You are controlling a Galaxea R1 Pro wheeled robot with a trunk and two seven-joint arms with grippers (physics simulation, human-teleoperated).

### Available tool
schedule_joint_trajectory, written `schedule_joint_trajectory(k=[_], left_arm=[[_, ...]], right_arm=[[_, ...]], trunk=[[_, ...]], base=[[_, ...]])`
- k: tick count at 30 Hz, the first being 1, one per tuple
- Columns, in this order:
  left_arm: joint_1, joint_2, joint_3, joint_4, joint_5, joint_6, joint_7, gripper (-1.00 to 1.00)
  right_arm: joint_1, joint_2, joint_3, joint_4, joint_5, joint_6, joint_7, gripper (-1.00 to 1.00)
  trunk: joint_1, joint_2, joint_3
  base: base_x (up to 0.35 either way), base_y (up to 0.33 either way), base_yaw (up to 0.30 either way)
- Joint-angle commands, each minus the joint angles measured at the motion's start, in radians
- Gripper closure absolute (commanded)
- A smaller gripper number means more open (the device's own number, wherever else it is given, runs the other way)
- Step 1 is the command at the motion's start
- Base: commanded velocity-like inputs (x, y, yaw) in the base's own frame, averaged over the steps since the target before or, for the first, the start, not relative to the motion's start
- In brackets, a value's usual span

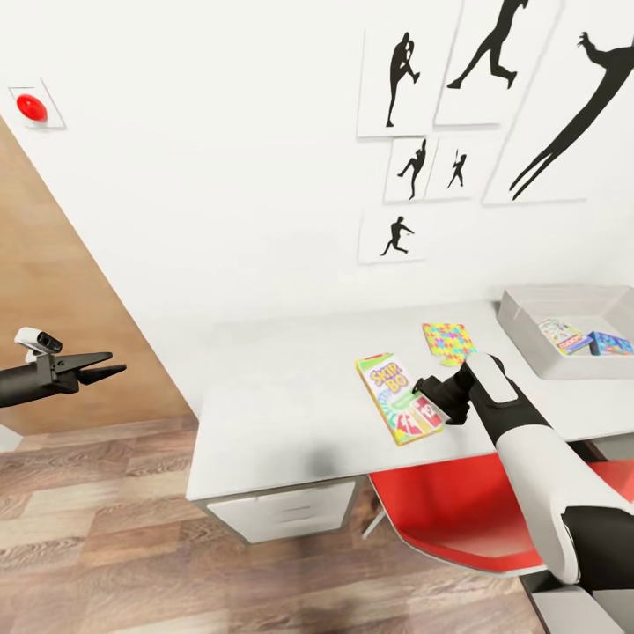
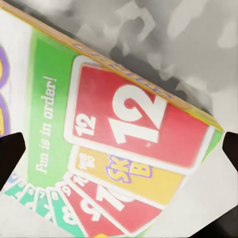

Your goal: Put all the toys in the child's room - the three board games (two on the bed and one on the table), the two jigsaw puzzles on the table, and the tennis ball on the table - inside the toy box on the table in the child's room.

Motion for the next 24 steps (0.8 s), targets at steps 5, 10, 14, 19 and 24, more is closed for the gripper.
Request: schedule_joint_trajectory(k=[5, 10, 14, 19, 24], left_arm=[[-0.001, 0.000, 0.000, 0.000, 0.000, 0.010, -0.004, -1.00], [-0.001, 0.000, 0.001, 0.000, 0.000, 0.011, -0.004, -1.00], [-0.001, 0.000, 0.002, 0.000, 0.000, 0.011, -0.004, -1.00], [-0.001, 0.000, 0.002, 0.000, 0.000, 0.011, -0.004, -1.00], [-0.001, 0.000, 0.002, 0.000, 0.000, 0.011, -0.004, -1.00]], right_arm=[[-0.006, -0.003, 0.003, -0.004, -0.002, 0.050, -0.015, -1.00], [-0.013, -0.008, 0.003, -0.007, 0.001, 0.079, -0.032, -1.00], [-0.016, -0.009, 0.003, -0.009, 0.004, 0.087, -0.053, -1.00], [-0.033, -0.008, 0.004, -0.010, 0.012, 0.111, -0.104, -1.00], [-0.042, 0.001, 0.006, -0.012, 0.026, 0.174, -0.129, -1.00]], trunk=[[0.001, -0.002, -0.002], [0.001, -0.002, -0.002], [0.001, -0.002, -0.002], [0.001, -0.002, -0.002], [0.001, -0.002, -0.002]], base=[[0.047, 0.029, 0.000], [0.015, 0.009, 0.000], [0.004, 0.003, 0.000], [0.001, 0.001, 0.000], [0.000, 0.000, 0.000]])
